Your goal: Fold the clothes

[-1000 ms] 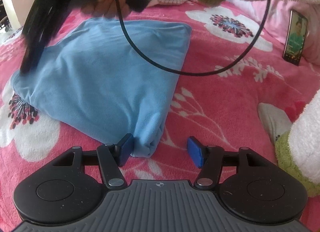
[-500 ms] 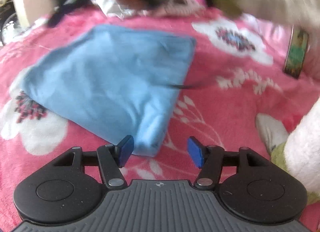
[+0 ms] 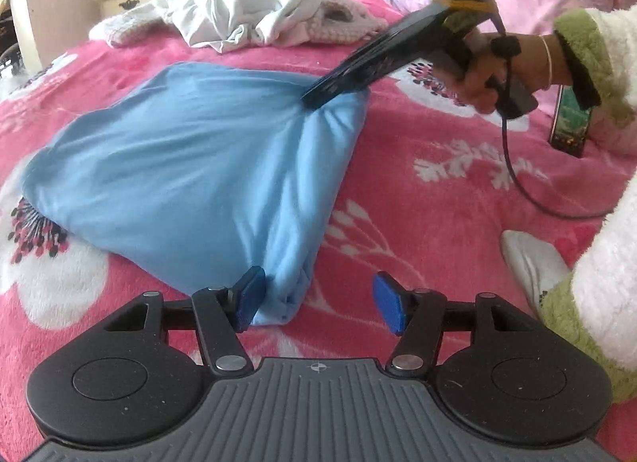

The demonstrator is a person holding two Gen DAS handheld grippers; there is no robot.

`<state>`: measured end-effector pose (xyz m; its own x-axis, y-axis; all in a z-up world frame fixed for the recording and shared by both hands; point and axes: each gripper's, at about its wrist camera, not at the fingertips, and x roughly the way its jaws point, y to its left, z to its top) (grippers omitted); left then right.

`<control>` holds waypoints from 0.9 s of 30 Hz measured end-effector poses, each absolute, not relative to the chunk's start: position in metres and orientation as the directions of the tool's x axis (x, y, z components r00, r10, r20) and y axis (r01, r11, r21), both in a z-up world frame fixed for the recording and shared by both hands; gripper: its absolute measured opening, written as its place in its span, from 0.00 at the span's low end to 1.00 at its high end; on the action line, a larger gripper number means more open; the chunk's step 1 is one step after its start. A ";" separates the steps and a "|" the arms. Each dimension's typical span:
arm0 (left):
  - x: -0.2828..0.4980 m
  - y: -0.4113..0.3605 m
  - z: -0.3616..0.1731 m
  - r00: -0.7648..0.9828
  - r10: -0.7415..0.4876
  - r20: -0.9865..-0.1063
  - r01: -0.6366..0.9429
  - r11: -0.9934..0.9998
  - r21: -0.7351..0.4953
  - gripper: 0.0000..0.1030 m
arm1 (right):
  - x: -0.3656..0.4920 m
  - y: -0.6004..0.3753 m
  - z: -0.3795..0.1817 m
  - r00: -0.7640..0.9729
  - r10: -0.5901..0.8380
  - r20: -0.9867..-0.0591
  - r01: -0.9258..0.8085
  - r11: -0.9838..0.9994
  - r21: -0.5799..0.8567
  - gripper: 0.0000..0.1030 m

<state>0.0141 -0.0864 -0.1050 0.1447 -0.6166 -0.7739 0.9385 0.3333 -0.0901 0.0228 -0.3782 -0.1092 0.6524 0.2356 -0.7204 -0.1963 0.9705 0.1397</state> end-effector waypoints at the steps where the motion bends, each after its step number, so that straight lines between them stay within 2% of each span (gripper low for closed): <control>1: 0.015 -0.085 -0.104 0.142 -0.616 -0.775 0.936 0.337 -0.097 0.58 | 0.020 -0.390 -0.107 0.658 0.213 -0.722 -0.157 0.977 0.145 0.11; 2: 0.016 -0.083 -0.103 0.140 -0.616 -0.775 0.934 0.342 -0.103 0.58 | 0.019 -0.398 -0.104 0.667 0.187 -0.721 -0.124 0.982 0.140 0.16; 4: 0.018 -0.080 -0.099 0.141 -0.622 -0.770 0.929 0.351 -0.114 0.58 | 0.017 -0.409 -0.096 0.684 0.132 -0.718 -0.062 0.991 0.123 0.16; 6: 0.019 -0.080 -0.093 0.147 -0.640 -0.754 0.928 0.353 -0.119 0.58 | 0.013 -0.412 -0.087 0.704 0.158 -0.693 -0.068 0.986 0.155 0.16; 9: 0.016 -0.088 -0.093 0.133 -0.647 -0.751 0.937 0.328 -0.117 0.58 | 0.013 -0.386 -0.082 0.691 0.252 -0.677 -0.189 0.968 0.167 0.16; 12: 0.009 -0.097 -0.103 0.097 -0.616 -0.782 0.942 0.310 -0.127 0.58 | 0.006 -0.377 -0.099 0.638 0.240 -0.731 -0.216 0.968 0.129 0.16; 16: -0.007 -0.090 -0.107 0.105 -0.612 -0.784 0.953 0.286 -0.096 0.61 | -0.016 -0.396 -0.110 0.620 0.199 -0.759 -0.152 0.979 0.133 0.08; 19: -0.009 -0.083 -0.101 0.054 -0.612 -0.789 0.953 0.267 -0.142 0.60 | -0.024 -0.404 -0.100 0.615 0.110 -0.781 -0.095 0.993 0.065 0.13; 22: -0.008 -0.077 -0.090 0.079 -0.636 -0.768 0.956 0.268 -0.123 0.60 | -0.023 -0.402 -0.080 0.657 0.127 -0.743 -0.100 0.992 0.080 0.13; 27: 0.007 -0.084 -0.075 0.125 -0.674 -0.728 0.953 0.286 -0.101 0.60 | 0.013 -0.373 -0.061 0.727 0.233 -0.646 -0.192 0.972 0.135 0.13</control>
